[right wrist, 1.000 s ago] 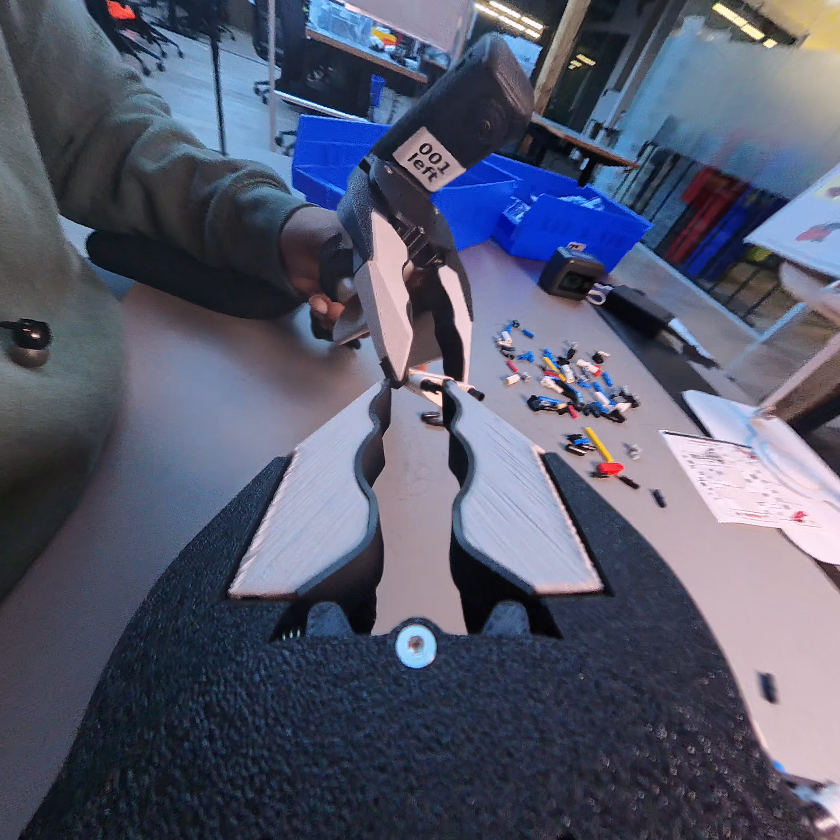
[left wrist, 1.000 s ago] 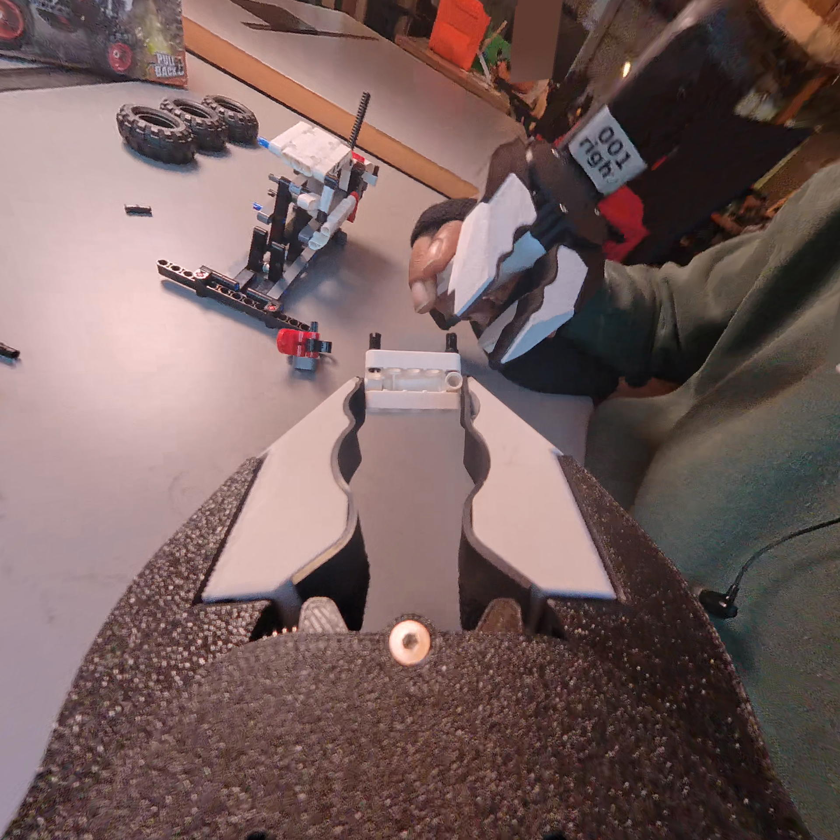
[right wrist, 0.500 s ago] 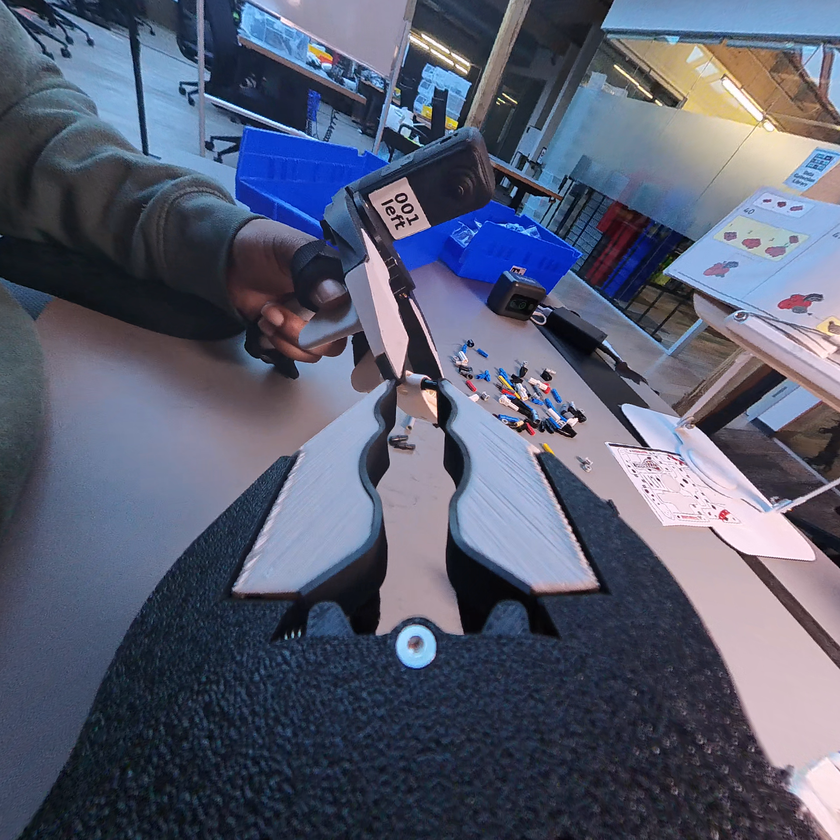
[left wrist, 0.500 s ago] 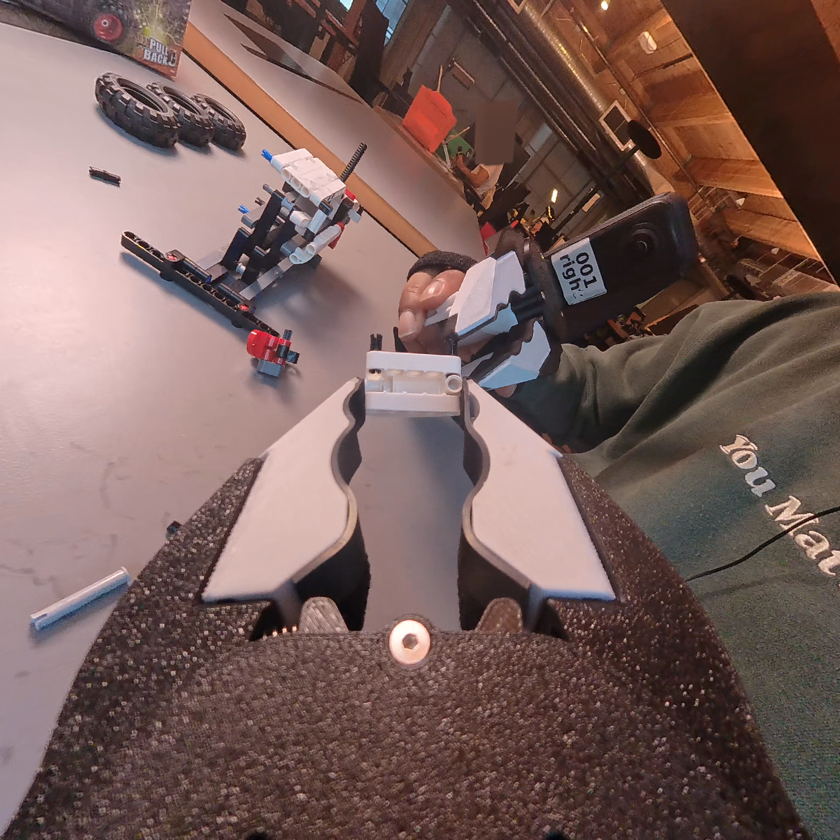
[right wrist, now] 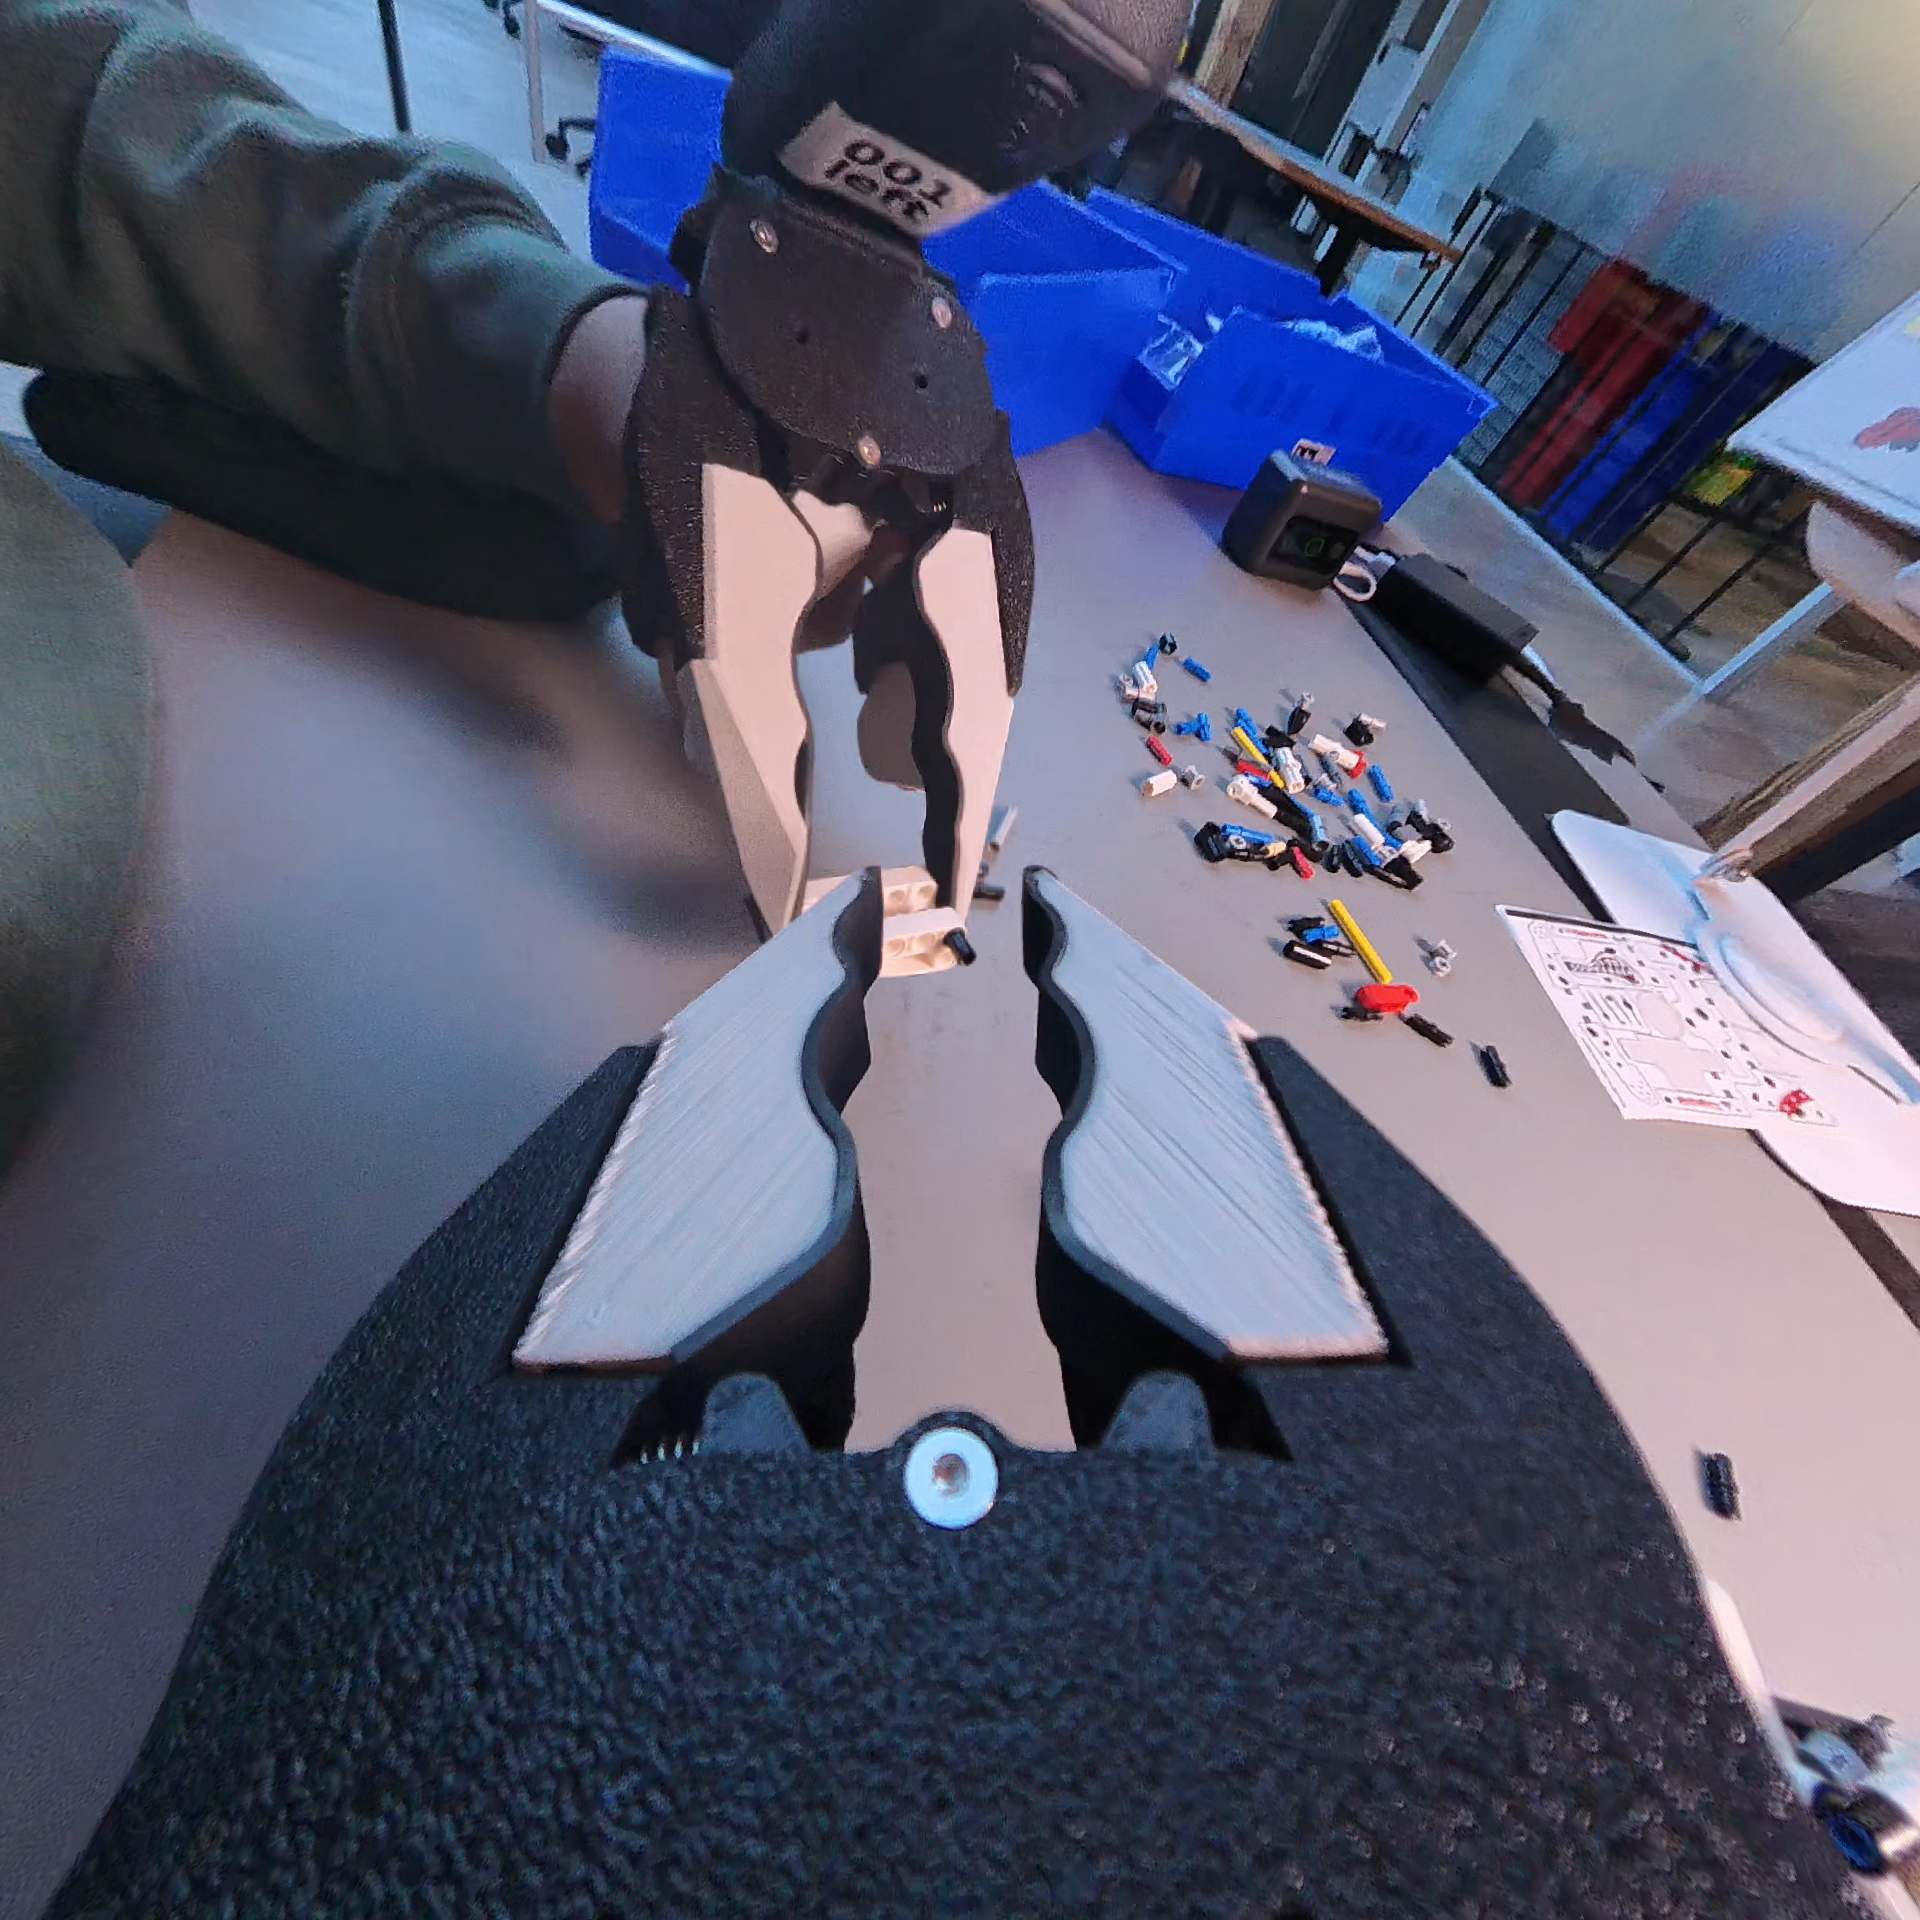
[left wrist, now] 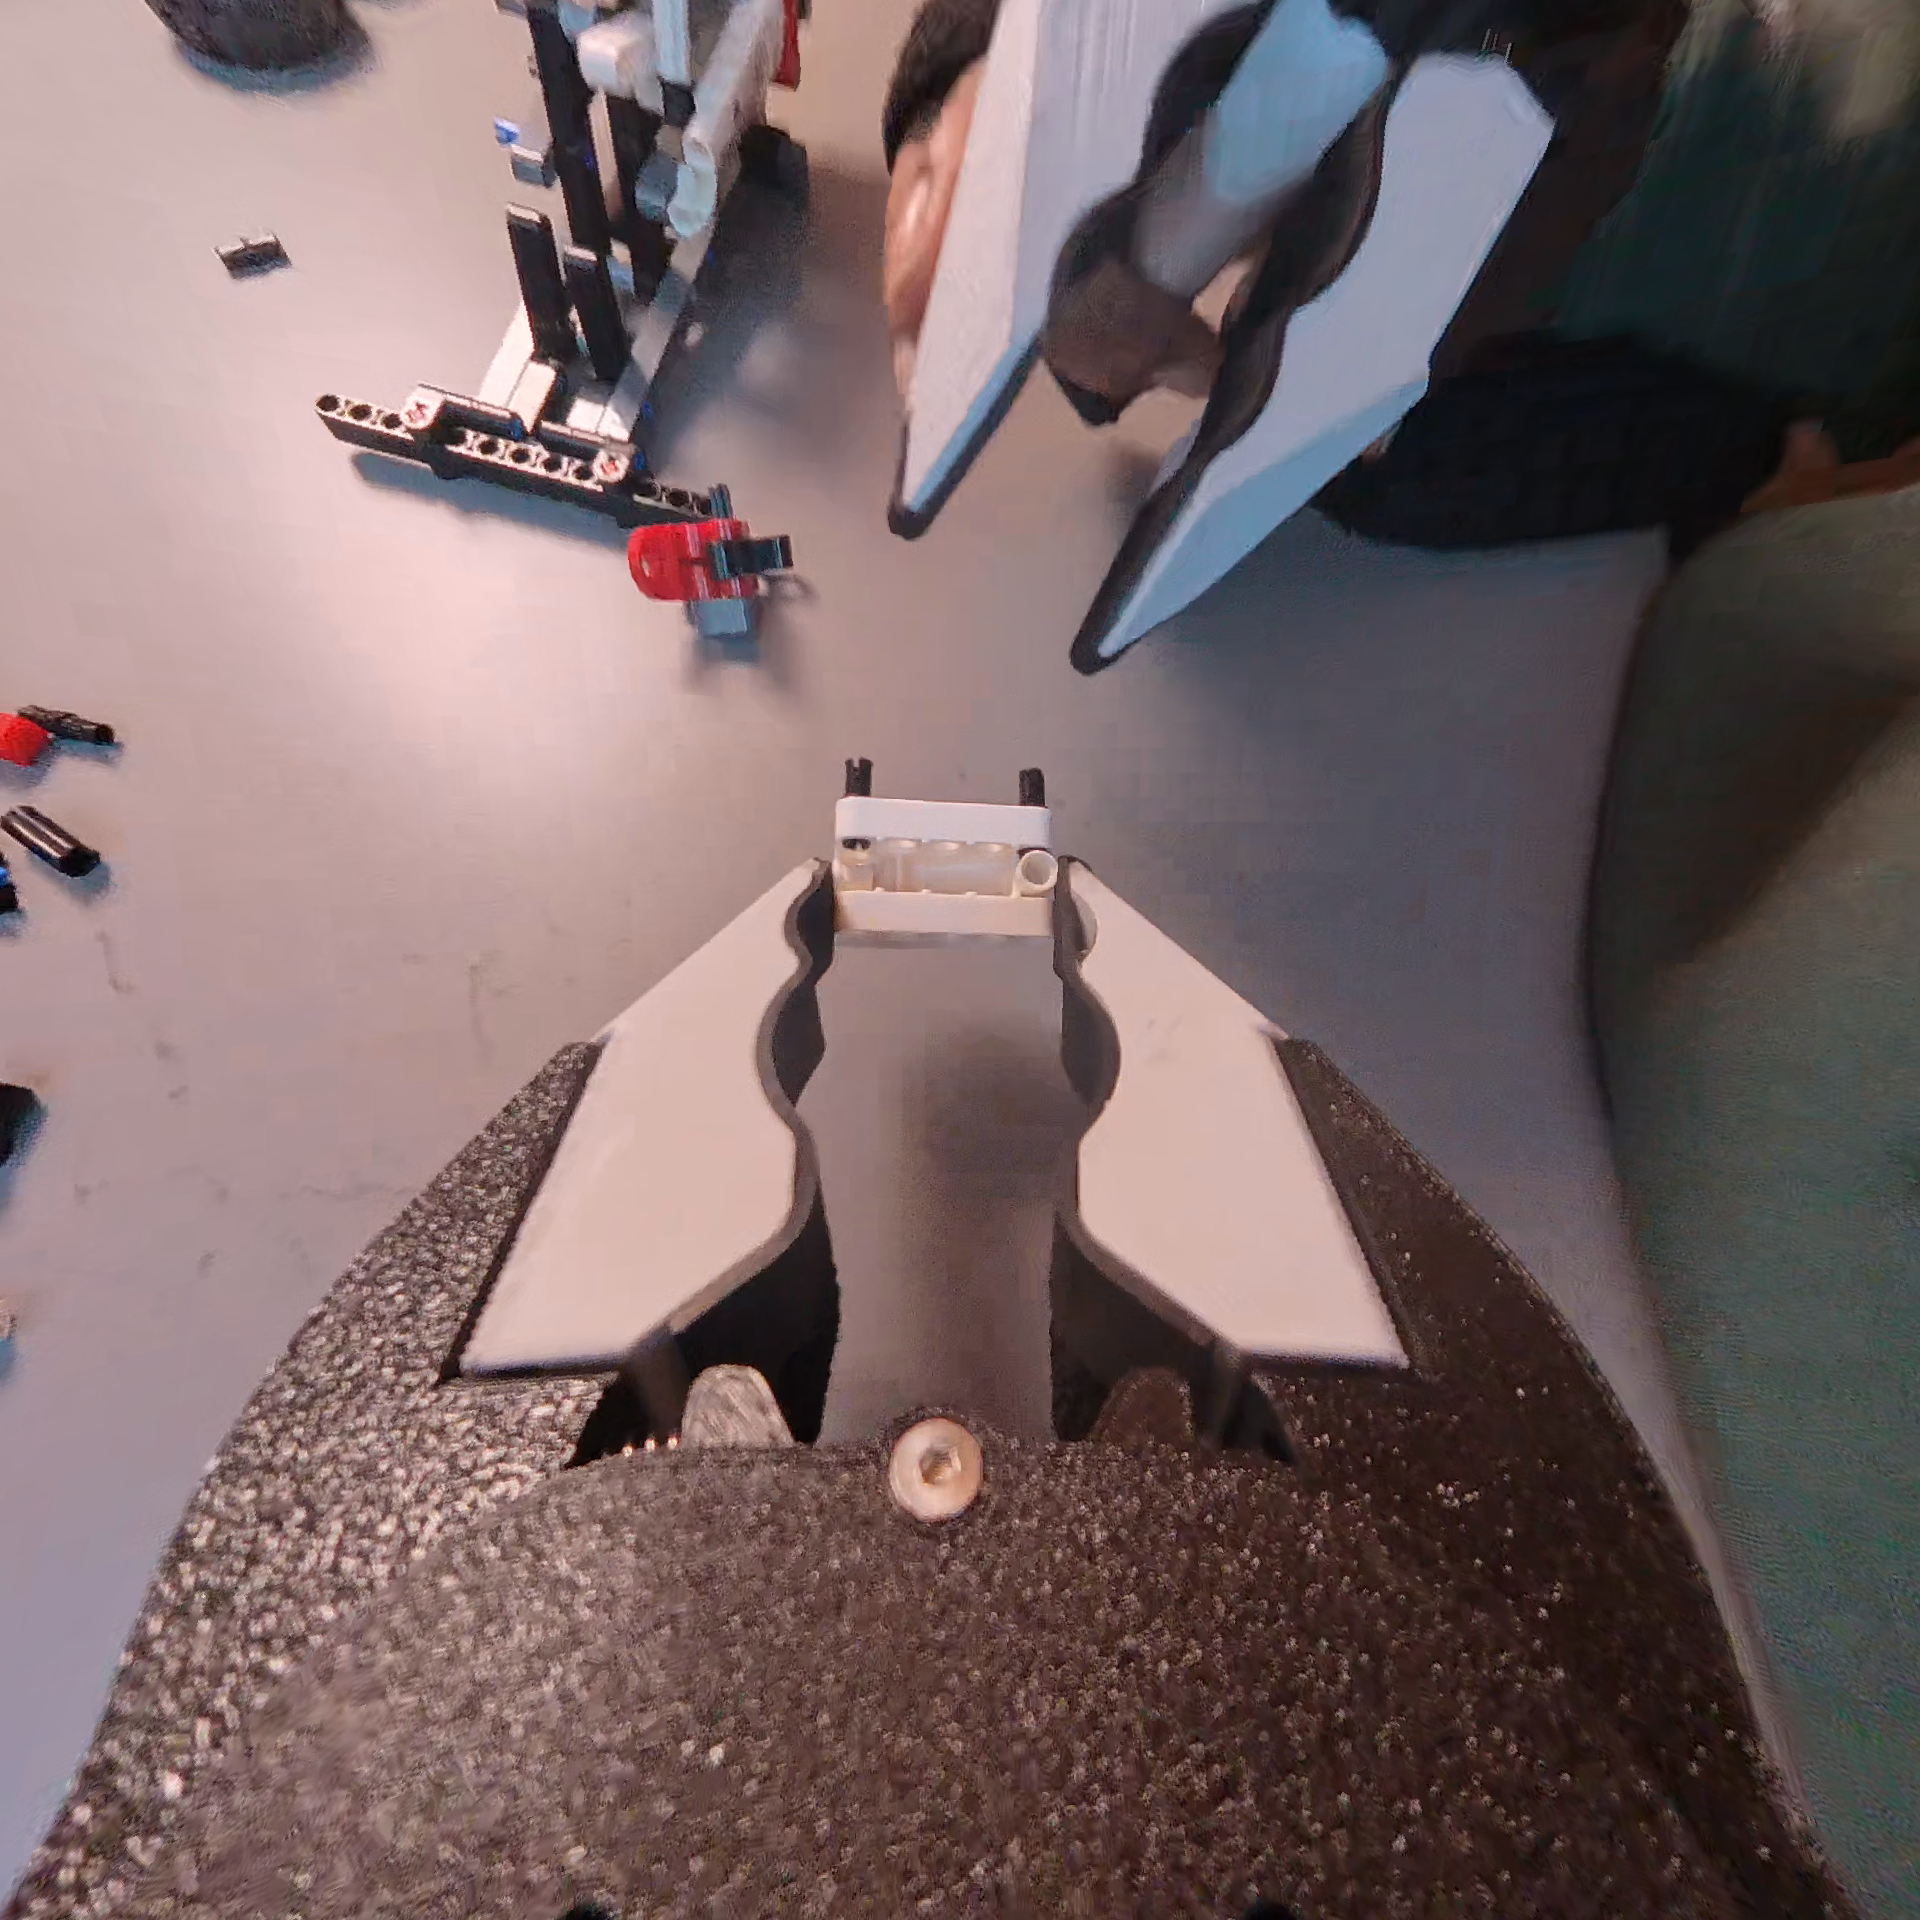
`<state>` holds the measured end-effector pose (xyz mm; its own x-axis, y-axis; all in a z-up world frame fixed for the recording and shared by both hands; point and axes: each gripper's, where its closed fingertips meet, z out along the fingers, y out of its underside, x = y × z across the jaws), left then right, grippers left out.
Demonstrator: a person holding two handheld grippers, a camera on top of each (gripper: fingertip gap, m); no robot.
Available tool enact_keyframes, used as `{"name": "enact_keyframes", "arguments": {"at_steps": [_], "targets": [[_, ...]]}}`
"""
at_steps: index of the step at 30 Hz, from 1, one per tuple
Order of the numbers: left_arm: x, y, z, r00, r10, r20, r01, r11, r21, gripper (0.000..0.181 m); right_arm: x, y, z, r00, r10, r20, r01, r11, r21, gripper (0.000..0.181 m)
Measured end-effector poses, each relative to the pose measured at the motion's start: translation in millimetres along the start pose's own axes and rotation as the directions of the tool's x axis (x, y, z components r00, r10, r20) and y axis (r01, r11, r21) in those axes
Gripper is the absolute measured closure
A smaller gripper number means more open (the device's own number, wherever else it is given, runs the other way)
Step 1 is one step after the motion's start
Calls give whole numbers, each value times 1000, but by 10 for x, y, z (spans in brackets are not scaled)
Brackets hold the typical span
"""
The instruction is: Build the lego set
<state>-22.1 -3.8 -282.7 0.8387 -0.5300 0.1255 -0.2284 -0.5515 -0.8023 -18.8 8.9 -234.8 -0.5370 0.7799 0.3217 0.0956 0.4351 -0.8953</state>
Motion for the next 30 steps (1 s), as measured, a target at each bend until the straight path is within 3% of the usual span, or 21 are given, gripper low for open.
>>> {"name": "enact_keyframes", "arguments": {"at_steps": [5,12,17,21,25,30], "targets": [[-66,228,169,982,163,96,-147,977,-155,139,-73,228,65,999,-41,29,44,993,-113,155],[-50,255,190,981,171,86,-157,977,-145,135,-32,247,49,999,-29,15,31,993,-118,155],[-25,74,51,996,85,24,-85,996,-8,124,13,222,18,1000,-13,-3,12,994,-112,155],[-412,-55,-294,992,-37,124,23,993,117,129,87,195,-10,999,1,-34,-4,995,-95,155],[-690,263,-415,978,-70,196,69,998,14,141,113,221,-10,999,5,-44,-10,995,-103,156],[-609,368,-307,984,0,175,12,998,-68,154,123,253,-5,999,-3,-48,-3,993,-115,157]]}}
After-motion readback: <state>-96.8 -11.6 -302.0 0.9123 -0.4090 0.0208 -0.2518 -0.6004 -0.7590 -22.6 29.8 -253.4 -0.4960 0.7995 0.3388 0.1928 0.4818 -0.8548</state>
